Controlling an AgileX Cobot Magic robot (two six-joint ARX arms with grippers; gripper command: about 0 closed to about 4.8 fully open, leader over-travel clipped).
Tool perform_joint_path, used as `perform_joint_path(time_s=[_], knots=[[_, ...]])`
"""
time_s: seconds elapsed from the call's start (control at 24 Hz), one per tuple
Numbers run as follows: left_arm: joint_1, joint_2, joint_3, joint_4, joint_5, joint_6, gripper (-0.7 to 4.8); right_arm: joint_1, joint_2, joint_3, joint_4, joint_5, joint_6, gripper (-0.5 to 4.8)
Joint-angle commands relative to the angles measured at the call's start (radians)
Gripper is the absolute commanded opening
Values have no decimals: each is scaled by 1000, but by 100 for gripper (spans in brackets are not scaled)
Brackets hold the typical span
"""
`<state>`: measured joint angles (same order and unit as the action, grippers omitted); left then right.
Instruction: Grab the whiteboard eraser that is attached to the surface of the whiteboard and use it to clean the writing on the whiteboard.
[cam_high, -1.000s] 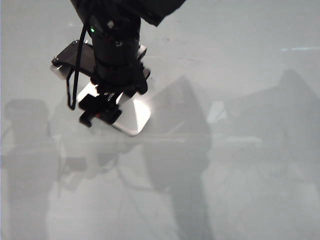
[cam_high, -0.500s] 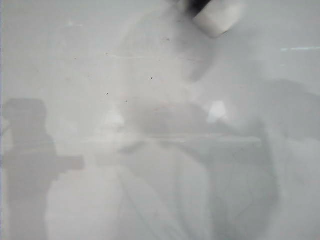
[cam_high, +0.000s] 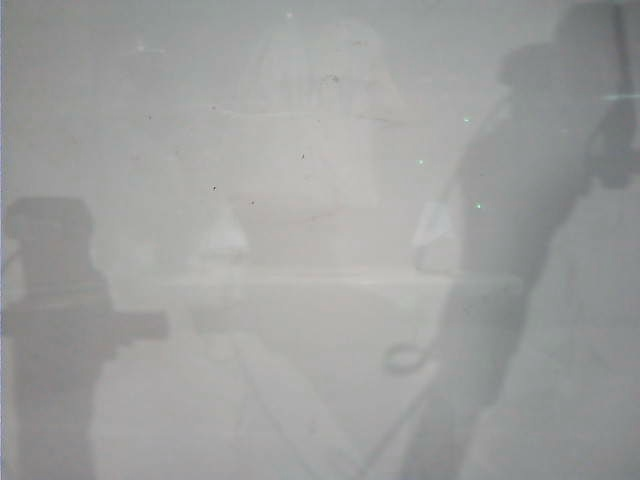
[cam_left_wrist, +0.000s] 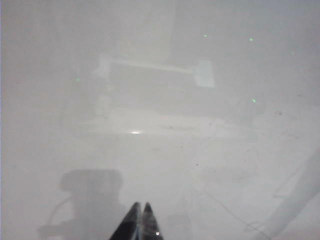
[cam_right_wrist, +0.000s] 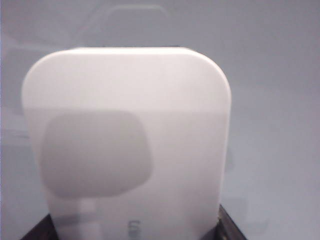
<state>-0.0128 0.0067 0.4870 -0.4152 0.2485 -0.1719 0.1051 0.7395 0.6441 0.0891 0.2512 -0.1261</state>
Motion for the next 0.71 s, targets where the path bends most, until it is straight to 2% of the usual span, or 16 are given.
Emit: perform_joint_path(time_s=[0.04,0.25,0.29,0.37,0.54,0.71], knots=[[1,0,6,14,-5,7,-5,-62,35,-35,129,-100,61,219],[1,0,6,22,-2,8,-5,-67,171,-48,257,-106,70,219],[1,0,6,23,-2,8,-5,-64,223,-48,321,-135,71,219],[1,0,6,23,-1,8,-5,-53,280,-48,393,-119,71,220],[1,0,6,24,-2,8,-5,-55,326,-47,441,-145,70,225],[1,0,6,29,-2,8,-5,-55,379,-47,488,-157,70,305]])
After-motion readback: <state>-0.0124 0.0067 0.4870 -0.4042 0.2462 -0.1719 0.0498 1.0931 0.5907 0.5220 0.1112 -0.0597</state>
